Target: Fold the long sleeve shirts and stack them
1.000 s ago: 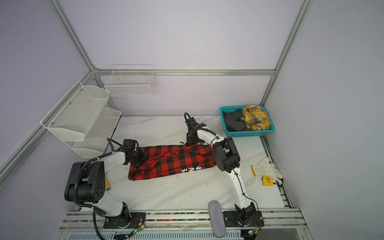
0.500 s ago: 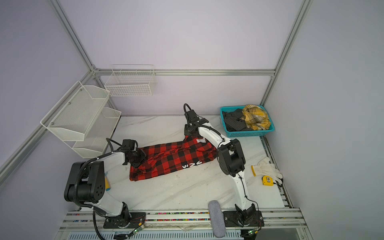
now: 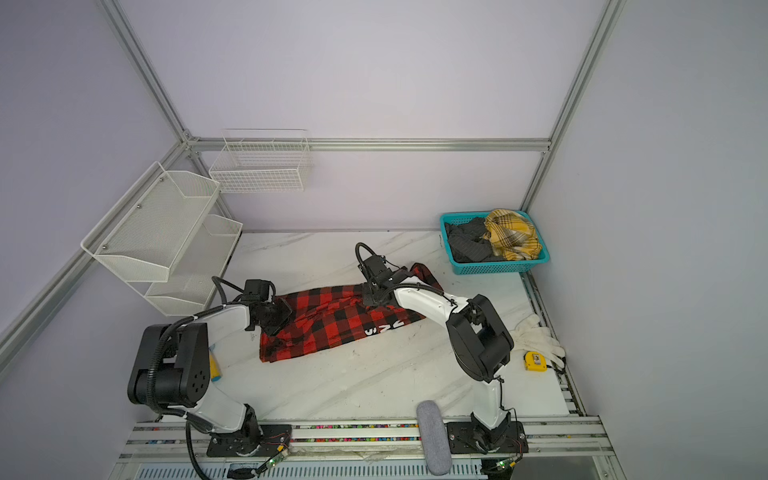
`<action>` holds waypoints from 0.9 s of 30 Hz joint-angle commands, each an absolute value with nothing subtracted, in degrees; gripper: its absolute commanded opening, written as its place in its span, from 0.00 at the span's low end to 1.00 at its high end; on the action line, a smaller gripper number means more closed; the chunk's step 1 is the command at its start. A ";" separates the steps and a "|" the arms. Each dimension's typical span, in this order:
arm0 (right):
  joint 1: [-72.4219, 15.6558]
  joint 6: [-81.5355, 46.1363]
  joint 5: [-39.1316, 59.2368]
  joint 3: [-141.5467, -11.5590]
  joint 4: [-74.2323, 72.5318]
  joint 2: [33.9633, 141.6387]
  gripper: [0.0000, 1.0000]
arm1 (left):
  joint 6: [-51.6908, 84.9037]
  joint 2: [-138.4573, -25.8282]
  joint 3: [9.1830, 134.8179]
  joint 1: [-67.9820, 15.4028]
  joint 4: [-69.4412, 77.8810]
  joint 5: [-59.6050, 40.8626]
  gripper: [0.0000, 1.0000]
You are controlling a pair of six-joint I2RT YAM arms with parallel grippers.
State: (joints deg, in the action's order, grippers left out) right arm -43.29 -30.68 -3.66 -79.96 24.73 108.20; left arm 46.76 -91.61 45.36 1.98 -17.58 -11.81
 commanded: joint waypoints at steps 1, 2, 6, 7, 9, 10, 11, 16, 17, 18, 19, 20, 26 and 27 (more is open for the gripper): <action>-44.58 -33.85 -5.19 -76.62 25.45 106.22 0.15 | 45.70 -93.38 41.79 2.81 -22.41 -7.82 0.00; -44.54 -34.28 -6.93 -76.83 26.56 105.73 0.27 | 45.66 -93.51 41.89 2.86 -22.41 -7.82 0.00; -40.89 -31.37 -9.93 -84.32 30.25 102.54 0.52 | 45.03 -94.11 42.27 2.83 -22.59 -7.82 0.00; -39.10 -30.64 -9.52 -87.50 31.41 102.63 0.54 | 44.92 -94.13 42.37 2.82 -22.63 -7.78 0.00; -35.76 -29.14 -7.98 -93.70 33.66 104.49 0.57 | 44.74 -94.13 42.37 2.81 -22.64 -7.76 0.00; -34.11 -28.24 -6.64 -96.96 34.75 106.54 0.60 | 44.66 -94.12 42.37 2.81 -22.68 -7.82 0.00; -32.86 -27.34 -5.21 -100.10 36.36 108.93 0.61 | 44.66 -94.11 42.45 2.81 -22.66 -7.80 0.00; -28.61 -23.77 -2.54 -116.75 44.23 123.39 0.69 | 44.47 -94.28 42.56 2.81 -22.68 -7.68 0.00; -27.79 -23.69 -1.92 -119.15 45.57 125.61 0.69 | 44.39 -94.31 42.70 2.81 -22.67 -7.73 0.00; -27.17 -23.69 -1.82 -121.24 46.91 127.59 0.69 | 44.38 -94.35 42.73 2.77 -22.73 -7.73 0.00; -26.73 -23.73 -1.70 -122.57 47.80 129.20 0.69 | 44.40 -94.44 42.76 2.81 -22.76 -7.71 0.00; -26.41 -23.97 -1.36 -123.09 48.27 130.04 0.68 | 44.34 -94.50 42.82 2.82 -22.76 -7.73 0.00; -26.30 -24.26 1.29 -116.70 45.79 129.17 0.65 | 44.23 -94.49 42.92 2.81 -22.76 -7.72 0.00; -26.28 -24.42 1.65 -115.08 44.89 128.64 0.64 | 44.21 -94.50 42.91 2.82 -22.76 -7.73 0.00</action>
